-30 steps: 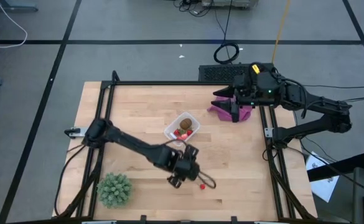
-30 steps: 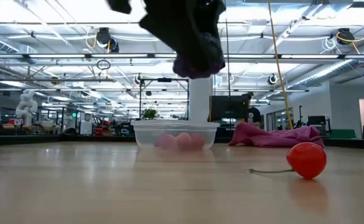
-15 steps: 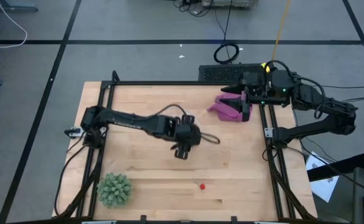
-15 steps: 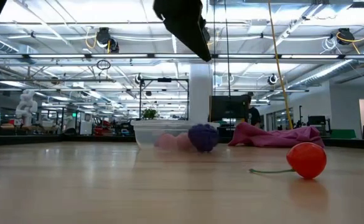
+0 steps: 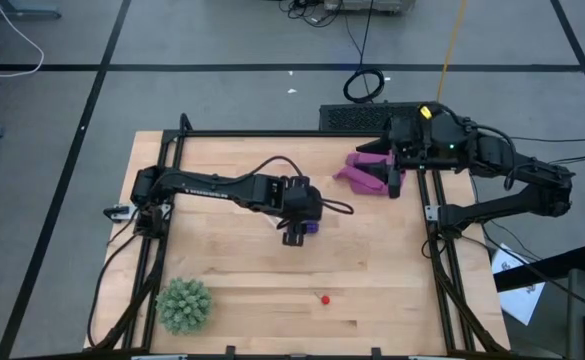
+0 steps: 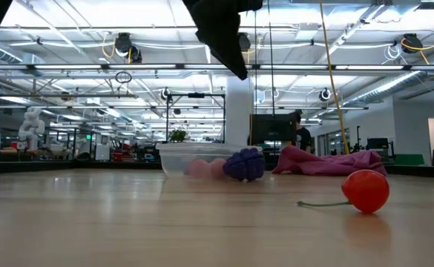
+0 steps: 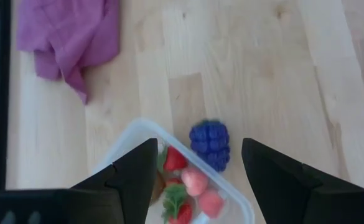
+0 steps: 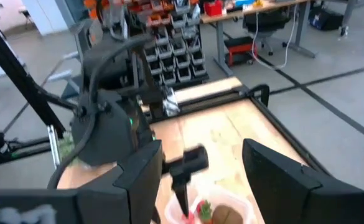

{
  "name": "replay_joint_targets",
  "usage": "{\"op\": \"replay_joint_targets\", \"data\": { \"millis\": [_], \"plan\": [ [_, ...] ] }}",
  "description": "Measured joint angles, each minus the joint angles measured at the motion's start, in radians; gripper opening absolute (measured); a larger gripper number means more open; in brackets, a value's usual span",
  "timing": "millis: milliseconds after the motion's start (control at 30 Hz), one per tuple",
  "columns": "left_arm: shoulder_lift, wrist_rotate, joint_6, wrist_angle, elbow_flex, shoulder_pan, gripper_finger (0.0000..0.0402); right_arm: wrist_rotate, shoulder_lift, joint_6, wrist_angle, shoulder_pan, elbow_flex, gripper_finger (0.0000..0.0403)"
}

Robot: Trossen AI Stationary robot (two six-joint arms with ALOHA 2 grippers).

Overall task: Pick and placing Produce into tupperware
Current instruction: Put the blue raspberry into the transparent bin

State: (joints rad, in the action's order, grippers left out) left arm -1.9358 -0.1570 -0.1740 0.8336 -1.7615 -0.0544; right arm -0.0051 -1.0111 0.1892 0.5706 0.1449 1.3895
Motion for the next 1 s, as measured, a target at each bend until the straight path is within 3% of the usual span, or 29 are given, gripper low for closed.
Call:
{"op": "replay_joint_targets", "data": {
  "millis": [133,267,367,533,800,1000],
  "plan": [
    [0.000,-0.005,0.015,0.077,0.000,0.015,0.0239,0.000,-0.009,0.003,0.069,-0.003,0.000,0.0215],
    [0.001,-0.102,0.032,0.188,0.000,0.061,0.0239,0.000,-0.037,0.006,0.133,-0.025,0.000,0.0215],
    [0.001,-0.172,0.051,0.278,0.000,0.113,0.0239,-0.019,-0.088,-0.037,0.180,-0.049,0.000,0.0215],
    [0.028,-0.180,0.028,0.381,0.001,0.245,0.0239,-0.025,-0.194,-0.154,0.191,-0.088,0.000,0.0215],
    [0.136,-0.040,-0.072,0.382,0.002,0.506,0.0239,-0.022,-0.322,-0.296,0.166,-0.088,0.000,0.0215],
    [0.216,0.059,-0.033,0.390,0.002,0.641,0.0239,-0.022,-0.435,-0.437,0.110,-0.093,0.000,0.0215]
  ]
}}
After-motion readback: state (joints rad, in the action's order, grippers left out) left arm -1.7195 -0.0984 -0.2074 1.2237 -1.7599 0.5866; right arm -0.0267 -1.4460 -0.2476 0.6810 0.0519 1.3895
